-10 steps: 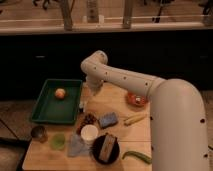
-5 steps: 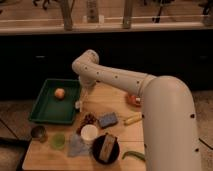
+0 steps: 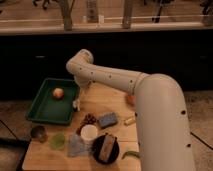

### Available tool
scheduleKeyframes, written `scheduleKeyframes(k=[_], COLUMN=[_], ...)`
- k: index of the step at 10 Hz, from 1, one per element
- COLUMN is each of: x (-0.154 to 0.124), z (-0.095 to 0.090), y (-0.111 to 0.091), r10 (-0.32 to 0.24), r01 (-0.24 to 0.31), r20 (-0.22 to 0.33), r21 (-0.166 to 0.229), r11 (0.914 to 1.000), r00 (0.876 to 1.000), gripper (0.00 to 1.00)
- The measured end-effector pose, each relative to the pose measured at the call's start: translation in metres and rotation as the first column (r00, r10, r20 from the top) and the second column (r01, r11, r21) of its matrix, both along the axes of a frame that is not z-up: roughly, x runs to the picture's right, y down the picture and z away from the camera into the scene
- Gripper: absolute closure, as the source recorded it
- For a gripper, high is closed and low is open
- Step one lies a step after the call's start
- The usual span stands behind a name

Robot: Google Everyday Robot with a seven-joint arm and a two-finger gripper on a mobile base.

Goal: Wipe tray with brush

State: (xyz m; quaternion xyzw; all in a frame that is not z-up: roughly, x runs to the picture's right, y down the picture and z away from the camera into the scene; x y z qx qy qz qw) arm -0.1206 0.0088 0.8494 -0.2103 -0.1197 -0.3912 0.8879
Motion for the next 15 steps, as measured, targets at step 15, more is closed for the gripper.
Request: scheduleKeyframes(k=[15], x=[-0.037], z=[-0.046], y=[-0.046], r10=[-0.075], r01=[0.071], r20=[0.118], r21=[0.045], r11=[0.9965], r00=[0.990], gripper=[1.00])
